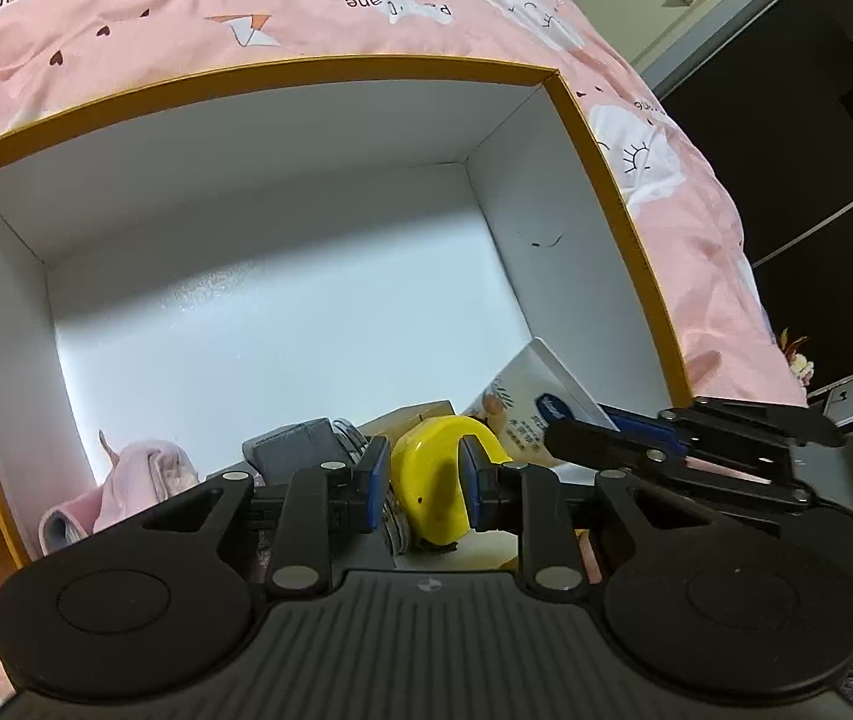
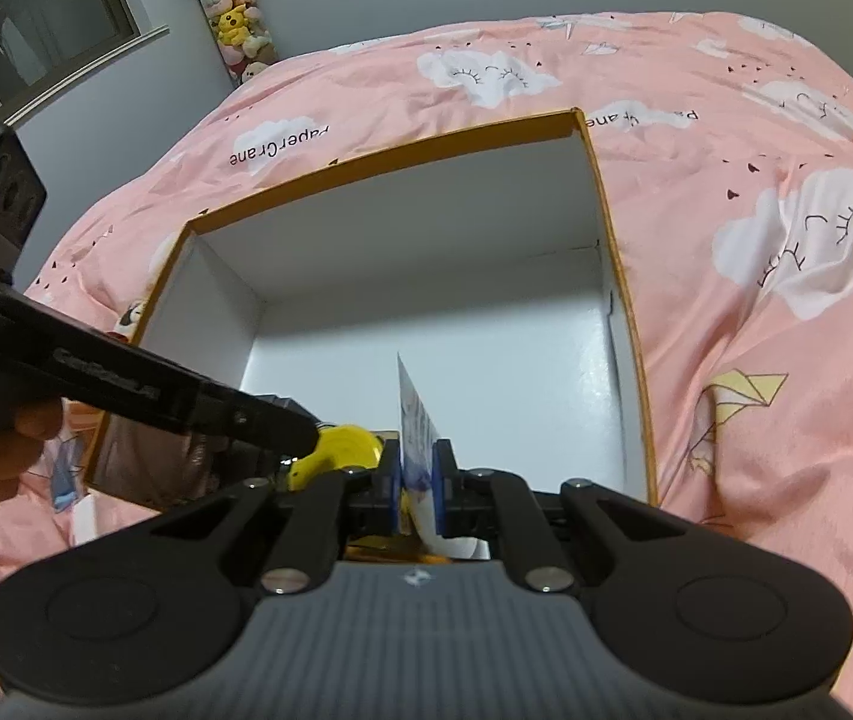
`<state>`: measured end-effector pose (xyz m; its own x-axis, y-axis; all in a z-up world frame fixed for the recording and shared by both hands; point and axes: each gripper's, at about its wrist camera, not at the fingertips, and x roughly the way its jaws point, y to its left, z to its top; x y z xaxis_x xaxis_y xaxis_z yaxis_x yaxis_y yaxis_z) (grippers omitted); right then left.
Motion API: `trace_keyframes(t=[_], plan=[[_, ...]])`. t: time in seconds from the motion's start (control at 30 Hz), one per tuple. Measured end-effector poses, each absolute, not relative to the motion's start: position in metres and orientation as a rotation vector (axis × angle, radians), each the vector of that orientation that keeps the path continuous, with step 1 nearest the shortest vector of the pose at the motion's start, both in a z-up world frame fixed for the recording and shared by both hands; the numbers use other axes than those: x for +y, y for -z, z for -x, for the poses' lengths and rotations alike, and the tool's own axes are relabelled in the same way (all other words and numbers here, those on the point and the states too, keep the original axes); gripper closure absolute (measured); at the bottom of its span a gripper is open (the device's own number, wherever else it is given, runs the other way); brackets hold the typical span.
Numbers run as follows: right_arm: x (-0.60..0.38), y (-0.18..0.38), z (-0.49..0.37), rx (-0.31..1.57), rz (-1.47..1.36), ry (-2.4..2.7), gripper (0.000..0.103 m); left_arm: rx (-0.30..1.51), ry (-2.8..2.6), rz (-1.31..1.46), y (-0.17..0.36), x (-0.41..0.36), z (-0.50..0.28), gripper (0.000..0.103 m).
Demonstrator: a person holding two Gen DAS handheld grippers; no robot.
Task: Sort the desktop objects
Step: 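Lower the tape measure and tube into the orange box and open both grippers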
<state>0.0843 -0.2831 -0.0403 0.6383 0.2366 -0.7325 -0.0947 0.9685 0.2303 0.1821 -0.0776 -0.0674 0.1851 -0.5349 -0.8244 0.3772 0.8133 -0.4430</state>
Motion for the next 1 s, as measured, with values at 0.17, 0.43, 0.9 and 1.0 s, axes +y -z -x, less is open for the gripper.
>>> trace_keyframes(t=[0.17, 0.43, 0.9, 1.0], plan=[[-0.282, 0.036, -0.085, 0.893, -0.194, -0.219, 0.091, 1.229, 0.649, 0.152, 0.074, -0.082, -0.181, 0.076], [-0.287, 0.033, -0.094, 0.977, -0.21, -0.239, 0.089, 1.204, 0.666, 0.095, 0.077, -0.091, -0.181, 0.077], [-0.283, 0.034, -0.111, 1.108, -0.202, -0.296, 0.085, 1.148, 0.681, 0.11, 0.066, -0.081, -0.172, 0.078], [-0.281, 0.032, -0.107, 1.1, -0.179, -0.289, 0.084, 1.121, 0.665, 0.118, 0.057, -0.075, -0.166, 0.078]])
